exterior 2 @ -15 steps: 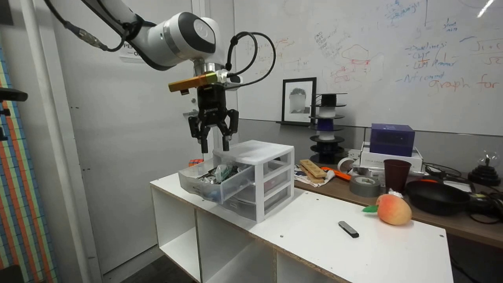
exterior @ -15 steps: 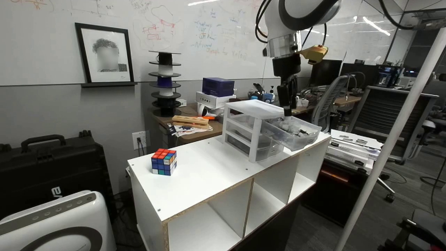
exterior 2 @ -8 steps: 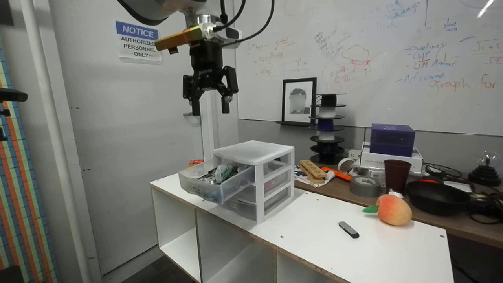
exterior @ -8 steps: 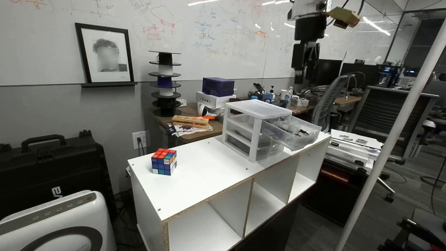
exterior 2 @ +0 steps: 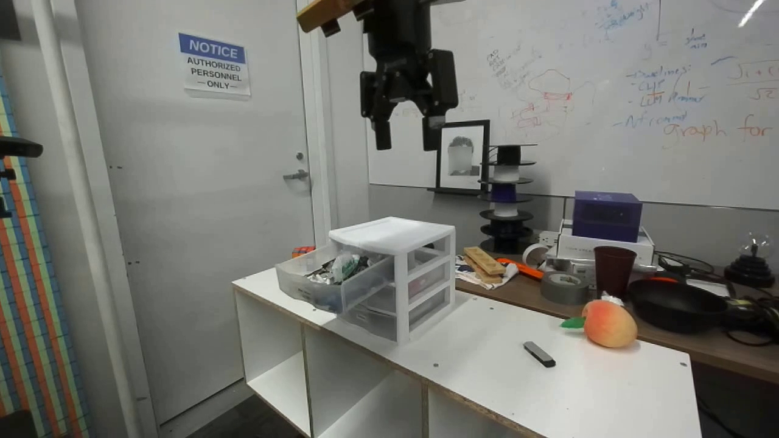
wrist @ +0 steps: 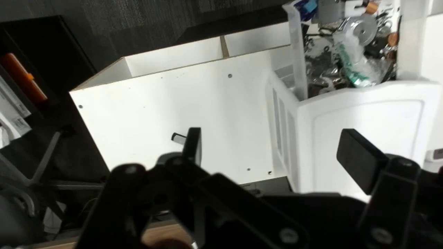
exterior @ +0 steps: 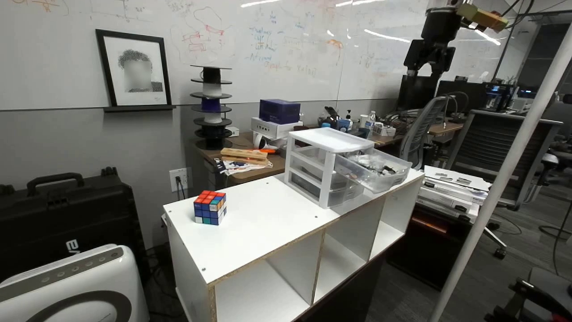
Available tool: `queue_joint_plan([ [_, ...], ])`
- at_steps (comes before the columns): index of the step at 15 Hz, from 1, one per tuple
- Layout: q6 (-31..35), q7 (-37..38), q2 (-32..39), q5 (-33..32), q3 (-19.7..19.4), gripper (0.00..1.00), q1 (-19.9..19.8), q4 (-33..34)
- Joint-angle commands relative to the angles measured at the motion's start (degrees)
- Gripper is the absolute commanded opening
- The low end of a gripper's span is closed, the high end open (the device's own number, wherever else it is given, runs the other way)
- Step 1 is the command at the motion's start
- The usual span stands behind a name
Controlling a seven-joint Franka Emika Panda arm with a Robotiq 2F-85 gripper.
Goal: Put the white paper and the grey object into the drawer then close the drawer.
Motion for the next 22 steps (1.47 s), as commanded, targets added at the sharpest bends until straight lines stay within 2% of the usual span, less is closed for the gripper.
queue_joint_plan([
  [1, 4.9, 5.6, 3.0, 1.5, -1.3, 1.0, -1.4, 2.8],
  [5, 4.6, 3.5, 8.9, -2.6, -1.2, 1.0, -1.4, 8.3],
  [9, 6.0, 8.8, 15.4, -1.2, -1.9, 1.0, -2.2, 14.3],
  [11, 6.0, 11.5, 17.6, -0.8, -2.4, 1.0, -2.8, 15.7],
  [14, 5.2, 10.4, 19.6, -1.6, -3.2, 1.0, -4.1, 15.1],
  [22, 14.6, 19.0, 26.2, 11.1, -4.4, 1.0, -10.0, 14.5],
])
